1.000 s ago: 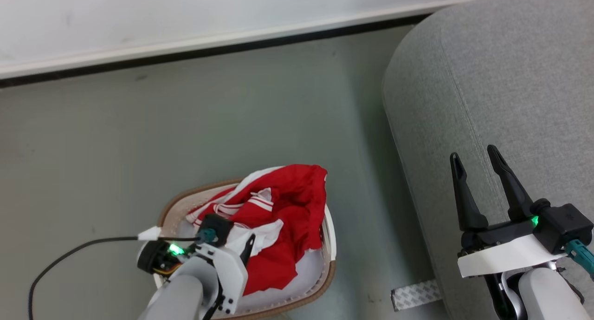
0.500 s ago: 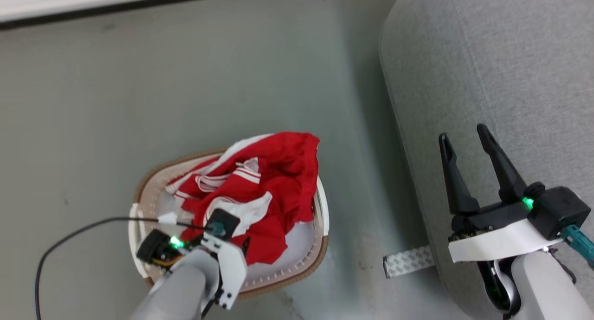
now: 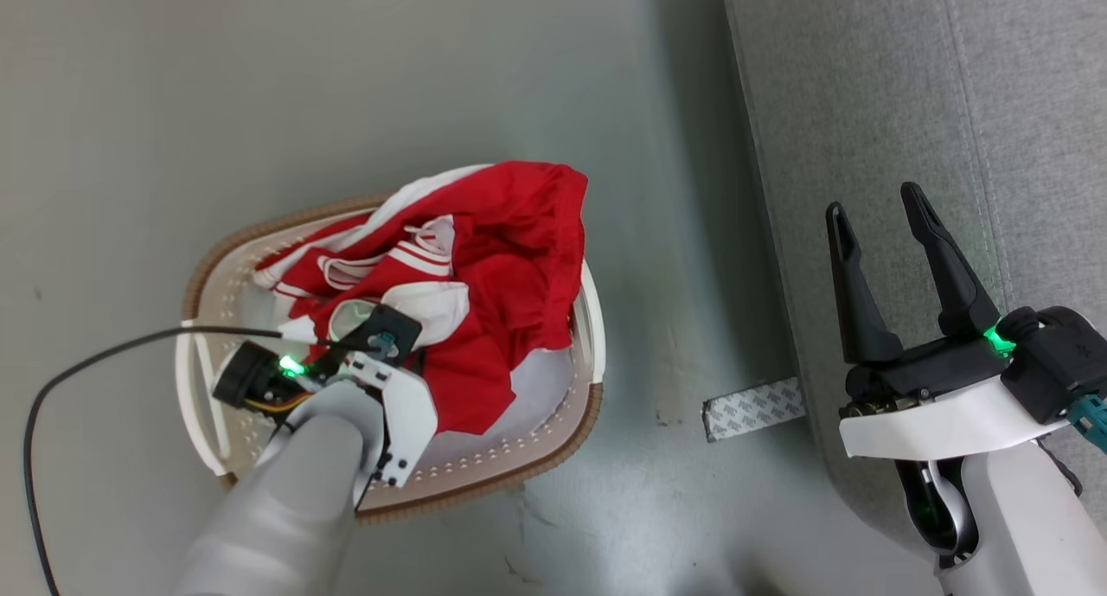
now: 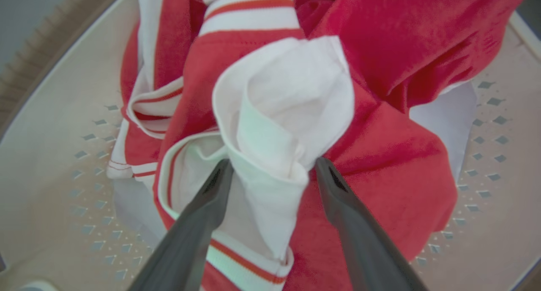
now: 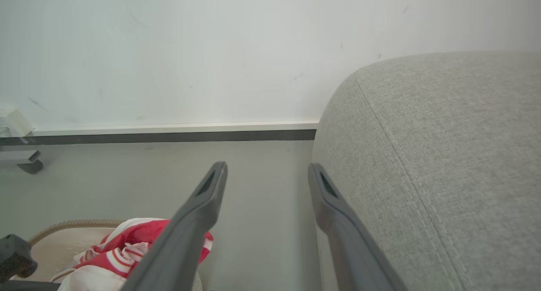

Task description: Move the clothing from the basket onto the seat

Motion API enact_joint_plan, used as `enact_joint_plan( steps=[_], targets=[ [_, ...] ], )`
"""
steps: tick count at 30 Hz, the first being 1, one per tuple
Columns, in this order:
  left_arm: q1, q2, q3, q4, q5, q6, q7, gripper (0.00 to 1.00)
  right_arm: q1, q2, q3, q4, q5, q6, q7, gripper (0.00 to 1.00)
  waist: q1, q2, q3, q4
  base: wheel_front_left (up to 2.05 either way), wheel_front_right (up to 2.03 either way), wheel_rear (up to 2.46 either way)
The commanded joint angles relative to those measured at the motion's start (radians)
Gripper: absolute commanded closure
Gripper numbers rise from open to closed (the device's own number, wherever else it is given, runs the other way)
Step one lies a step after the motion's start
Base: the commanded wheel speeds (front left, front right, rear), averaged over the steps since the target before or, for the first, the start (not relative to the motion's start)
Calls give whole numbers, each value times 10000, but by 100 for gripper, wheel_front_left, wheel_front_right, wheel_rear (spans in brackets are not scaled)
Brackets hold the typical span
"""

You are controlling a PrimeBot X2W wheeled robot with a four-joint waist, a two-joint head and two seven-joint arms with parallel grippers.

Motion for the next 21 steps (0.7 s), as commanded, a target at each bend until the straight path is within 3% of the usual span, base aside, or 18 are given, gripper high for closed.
enact_joint_plan(
  steps=[1, 2, 3, 10, 21],
  targets=[
    [-186, 102, -22, 62, 5, 48, -71, 16, -129, -9, -38, -57, -57, -21, 4, 0, -1, 0, 214, -74, 0, 0, 0],
    [-267, 147, -19, 74, -26, 64, -121, 37, -170, -8, -50, -70, -58, -21, 4, 0, -1, 0, 258, -84, 0, 0, 0],
    [-317, 167, 8, 86, -87, 68, -220, 100, -196, -9, -55, -74, -64, -21, 4, 0, -1, 0, 286, -90, 0, 0, 0],
    [-286, -27, 471, 73, -835, -31, -907, 100, 13, -67, -163, 99, -120, -21, 4, 0, -1, 0, -250, 275, 0, 0, 0],
    [1220, -281, 731, -450, -2053, -894, -1292, 100, 1180, -270, -146, 733, 48, -21, 4, 0, -1, 0, -3576, 1704, 0, 0, 0]
  ],
)
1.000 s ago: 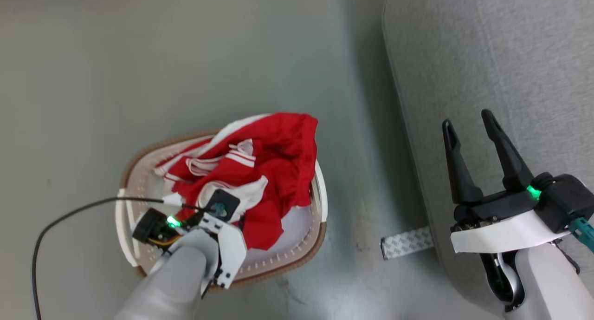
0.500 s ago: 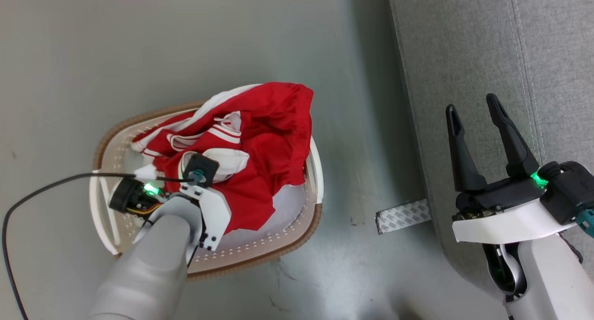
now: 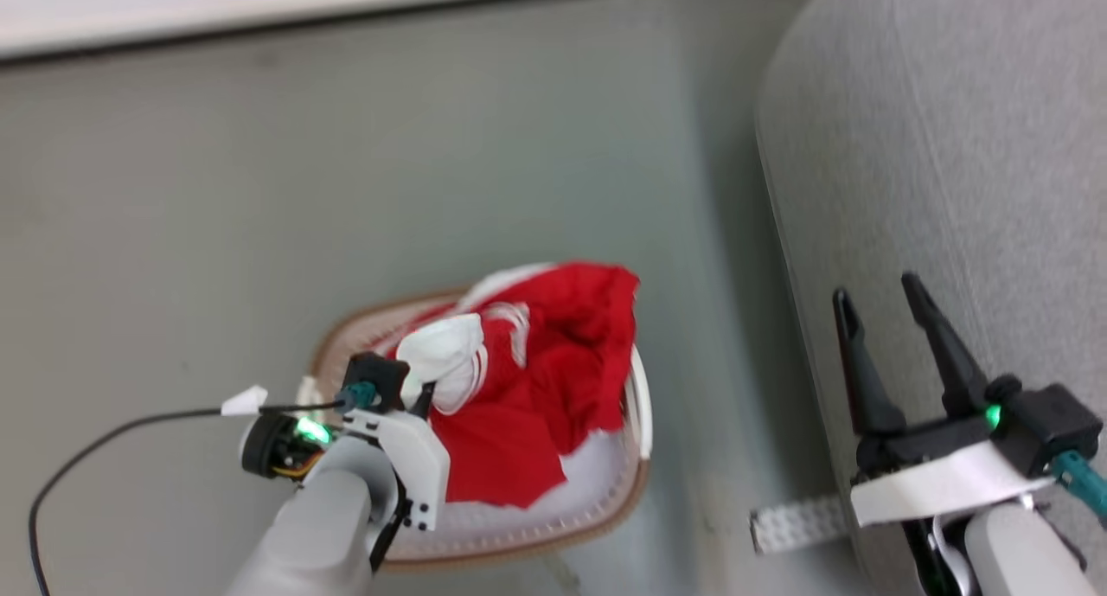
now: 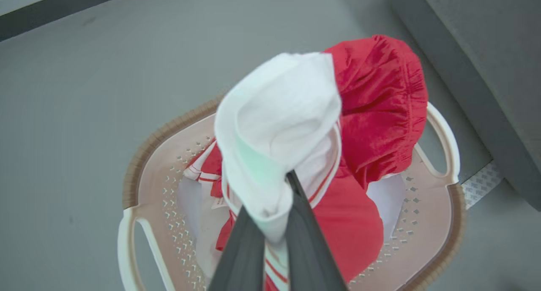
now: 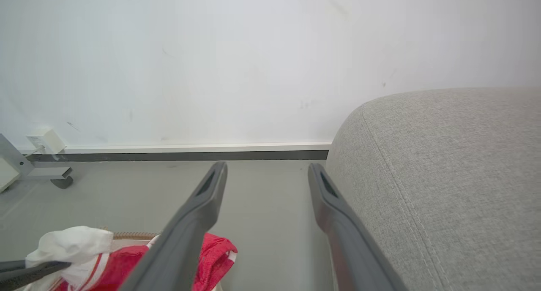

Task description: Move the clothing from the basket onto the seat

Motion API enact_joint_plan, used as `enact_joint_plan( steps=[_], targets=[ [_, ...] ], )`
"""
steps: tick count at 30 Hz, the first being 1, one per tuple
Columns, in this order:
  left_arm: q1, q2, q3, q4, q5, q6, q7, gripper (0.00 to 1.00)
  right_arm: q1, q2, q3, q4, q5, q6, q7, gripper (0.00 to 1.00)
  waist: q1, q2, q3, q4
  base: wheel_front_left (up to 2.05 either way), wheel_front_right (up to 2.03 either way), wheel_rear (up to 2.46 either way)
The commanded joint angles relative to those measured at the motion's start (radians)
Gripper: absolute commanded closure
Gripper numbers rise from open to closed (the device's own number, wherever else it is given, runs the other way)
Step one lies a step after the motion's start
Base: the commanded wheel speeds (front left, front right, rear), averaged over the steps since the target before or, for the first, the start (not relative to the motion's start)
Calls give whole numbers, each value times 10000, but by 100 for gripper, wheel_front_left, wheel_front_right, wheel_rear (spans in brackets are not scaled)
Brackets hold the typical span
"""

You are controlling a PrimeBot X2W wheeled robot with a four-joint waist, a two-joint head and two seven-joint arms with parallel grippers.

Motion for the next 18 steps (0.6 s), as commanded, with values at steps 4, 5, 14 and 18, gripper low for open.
enact_joint_plan(
  steps=[4, 5, 14, 18],
  targets=[
    [640, 3, -171, -606, -644, -350, -53, 100, 756, -154, 41, 354, 113, -21, 6, 0, 0, 0, -2579, 1300, 0, 0, 0],
    [730, 3, -240, -767, -782, -393, -44, 100, 898, -160, 17, 421, 125, -21, 7, 0, 0, 0, -2857, 1414, 0, 0, 0],
    [1147, 8, -675, -2605, -1796, -532, 521, 100, 2154, -19, -129, 943, 121, -21, 6, 0, 0, 0, -4907, 1992, 0, 0, 0],
    [1142, 145, -519, -3699, -2024, -448, 980, 100, 2472, 69, -25, 1018, 113, -21, 6, 0, 0, 0, -5326, 1953, 0, 0, 0]
  ],
)
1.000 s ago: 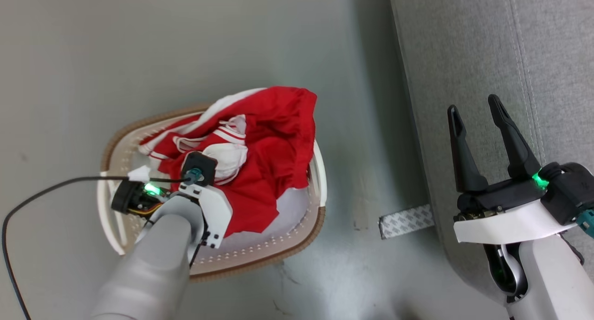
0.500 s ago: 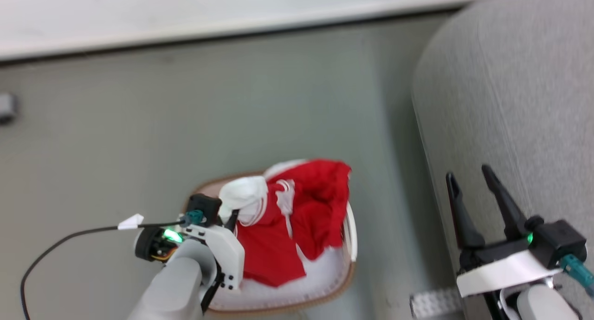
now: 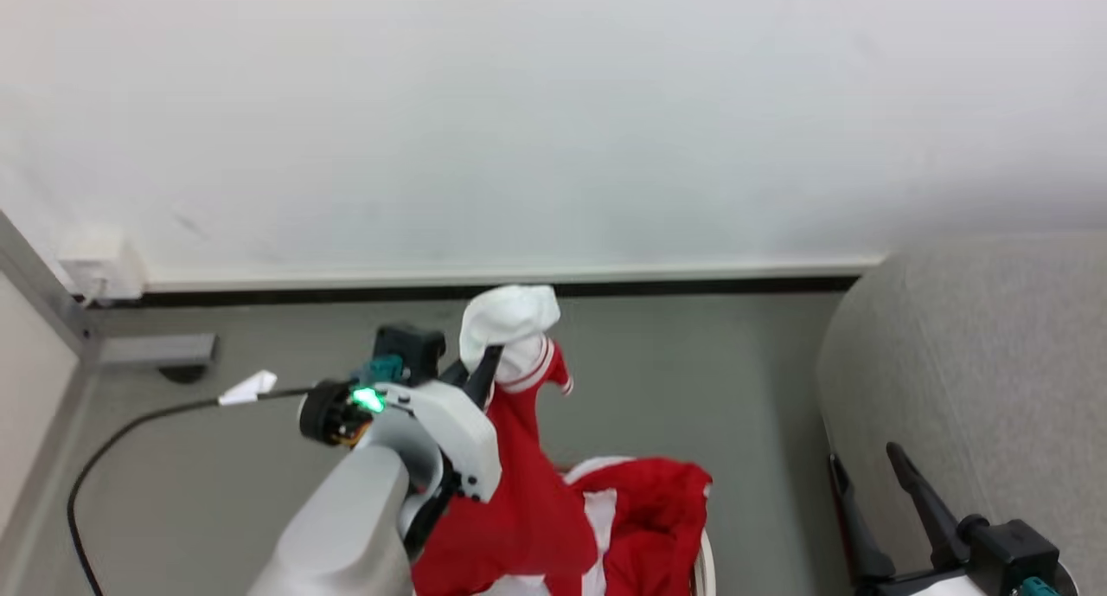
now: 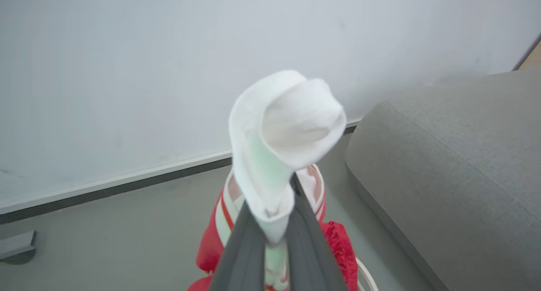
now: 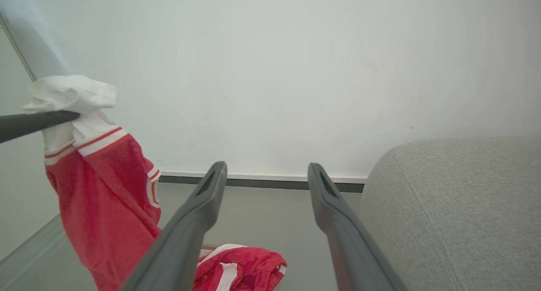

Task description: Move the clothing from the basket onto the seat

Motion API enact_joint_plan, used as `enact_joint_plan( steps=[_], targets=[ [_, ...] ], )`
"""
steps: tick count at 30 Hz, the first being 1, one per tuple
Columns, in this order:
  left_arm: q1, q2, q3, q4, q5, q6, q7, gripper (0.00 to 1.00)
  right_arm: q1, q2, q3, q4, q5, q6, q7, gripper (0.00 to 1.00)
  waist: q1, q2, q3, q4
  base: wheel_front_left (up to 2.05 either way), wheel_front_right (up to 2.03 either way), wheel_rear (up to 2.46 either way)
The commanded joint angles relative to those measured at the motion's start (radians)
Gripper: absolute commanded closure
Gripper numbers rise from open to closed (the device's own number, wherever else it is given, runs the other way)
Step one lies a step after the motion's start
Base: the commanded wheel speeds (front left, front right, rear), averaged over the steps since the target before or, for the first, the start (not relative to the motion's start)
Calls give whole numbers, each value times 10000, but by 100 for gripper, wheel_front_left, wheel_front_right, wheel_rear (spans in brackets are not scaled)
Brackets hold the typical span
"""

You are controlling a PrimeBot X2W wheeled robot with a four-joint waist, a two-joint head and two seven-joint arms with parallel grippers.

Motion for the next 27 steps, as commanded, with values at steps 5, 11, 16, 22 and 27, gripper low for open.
enact_joint_plan(
  steps=[5, 11, 16, 22, 27],
  targets=[
    [94, 493, 257, -2170, -385, 70, 920, 100, 325, 35, 132, 57, 40, -21, 4, 0, 3, 0, -913, 146, 0, 0, 0],
    [26, 955, 526, -4633, -679, 279, 2118, 100, 306, -185, 385, -9, 89, -21, 4, 0, 3, 0, -1102, -113, 0, 0, 0],
    [-45, 1260, 630, -6195, -732, 518, 3002, 100, 372, -350, 535, -110, 179, -21, 4, 0, 3, 0, -1224, -305, 0, 0, 0],
    [311, 1434, 602, -7307, -847, 752, 3640, 100, 361, -652, 1009, -407, 200, -21, 4, 0, 3, 0, -1250, -477, 0, 0, 0],
    [569, 1436, 531, -7699, -916, 848, 3832, 100, -11, -1061, 2055, -930, 701, -21, 6, 0, 3, 0, -1207, -522, 0, 0, 0]
  ],
)
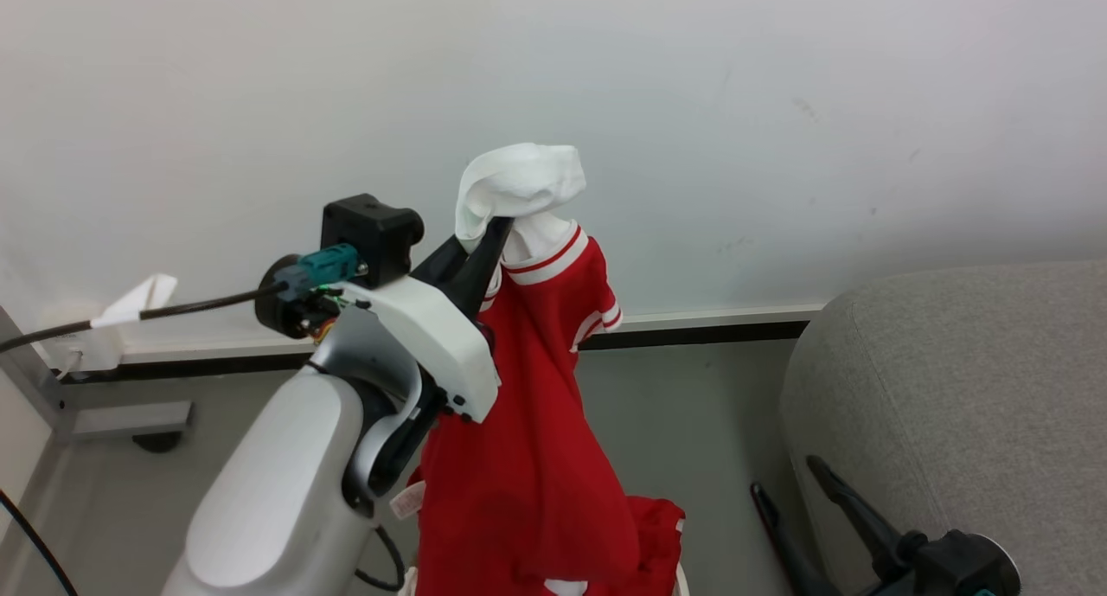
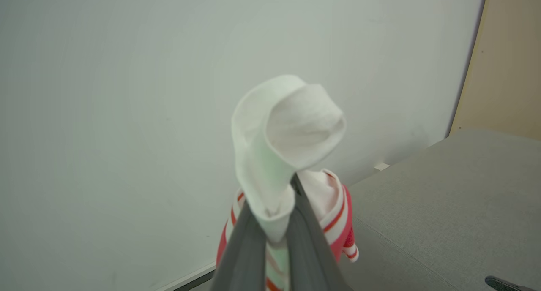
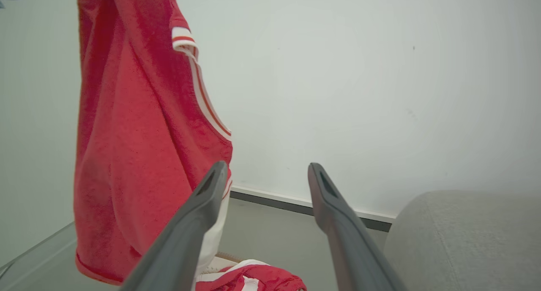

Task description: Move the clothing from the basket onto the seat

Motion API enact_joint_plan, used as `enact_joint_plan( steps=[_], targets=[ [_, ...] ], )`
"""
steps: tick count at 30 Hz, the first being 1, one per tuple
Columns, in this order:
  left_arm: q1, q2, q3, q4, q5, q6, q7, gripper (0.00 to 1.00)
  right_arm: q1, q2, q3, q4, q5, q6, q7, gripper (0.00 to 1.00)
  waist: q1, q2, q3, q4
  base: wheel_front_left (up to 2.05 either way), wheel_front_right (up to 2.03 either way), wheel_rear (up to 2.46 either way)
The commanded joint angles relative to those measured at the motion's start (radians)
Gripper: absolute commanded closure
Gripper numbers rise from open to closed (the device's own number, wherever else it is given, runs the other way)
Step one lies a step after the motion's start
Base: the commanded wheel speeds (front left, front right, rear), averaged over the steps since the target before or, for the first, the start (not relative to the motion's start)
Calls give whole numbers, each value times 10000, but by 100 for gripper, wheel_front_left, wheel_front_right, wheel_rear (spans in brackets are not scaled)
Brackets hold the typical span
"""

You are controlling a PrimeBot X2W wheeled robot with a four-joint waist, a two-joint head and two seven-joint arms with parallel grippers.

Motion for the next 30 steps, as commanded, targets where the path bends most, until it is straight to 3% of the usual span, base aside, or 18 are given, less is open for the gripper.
enact_joint_plan(
  steps=[1, 7, 15, 22, 30],
  targets=[
    [129, 46, -16, -130, -42, 54, 11, 100, -292, -297, 483, -152, 232, -21, 6, 0, 1, -1, 14, -7, 0, 0, 0],
    [224, -96, -210, -350, -144, 33, 132, 100, -1927, -1415, 2651, -450, 1026, -21, 282, 0, 1, -1, 110, 85, 0, 0, 0],
    [-2, -440, -612, -307, -273, -102, 219, 100, -4823, -1588, 5277, 562, 2066, -21, 560, 0, 1, -1, 201, 331, 0, 0, 0],
    [-315, -753, -980, -23, -349, -229, 149, 100, -6627, -624, 6982, 2746, 2471, -21, 407, 0, 1, -1, 244, 525, 0, 0, 0],
    [-492, -970, -1345, 110, -403, -310, 131, 100, -7546, 945, 7649, 5695, 2327, -21, 82, 0, 1, -1, 237, 768, 0, 0, 0]
  ],
)
